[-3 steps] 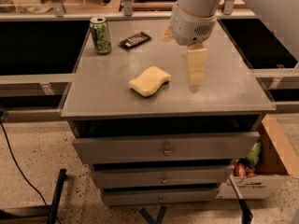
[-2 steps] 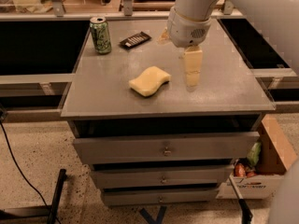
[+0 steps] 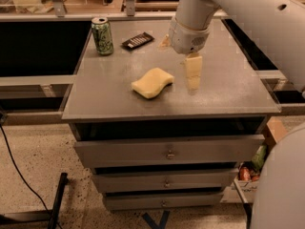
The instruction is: Pick sponge
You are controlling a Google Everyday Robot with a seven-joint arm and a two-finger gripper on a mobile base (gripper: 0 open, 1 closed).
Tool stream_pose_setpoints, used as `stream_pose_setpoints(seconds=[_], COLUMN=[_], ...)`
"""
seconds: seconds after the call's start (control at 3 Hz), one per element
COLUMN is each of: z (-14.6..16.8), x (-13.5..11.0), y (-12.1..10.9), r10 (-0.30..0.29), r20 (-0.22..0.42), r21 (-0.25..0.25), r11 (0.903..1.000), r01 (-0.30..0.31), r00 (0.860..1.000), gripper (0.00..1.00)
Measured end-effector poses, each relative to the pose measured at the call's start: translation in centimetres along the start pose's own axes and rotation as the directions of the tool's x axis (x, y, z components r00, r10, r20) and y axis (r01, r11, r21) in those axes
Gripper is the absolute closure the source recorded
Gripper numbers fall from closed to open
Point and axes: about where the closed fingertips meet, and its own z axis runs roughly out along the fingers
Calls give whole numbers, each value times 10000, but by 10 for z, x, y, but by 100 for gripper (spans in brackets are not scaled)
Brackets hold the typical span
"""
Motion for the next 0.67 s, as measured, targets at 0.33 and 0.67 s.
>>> stream_pose_setpoints(seconds=[0.33,0.67], z=[15,26], x=[2,2], y=[-11,-24], r10=[-138,-251], r20=[79,167], r21=[-97,-140], r11=[9999,9996], r01=[139,254], r00=[9999,9995], gripper=[0,0])
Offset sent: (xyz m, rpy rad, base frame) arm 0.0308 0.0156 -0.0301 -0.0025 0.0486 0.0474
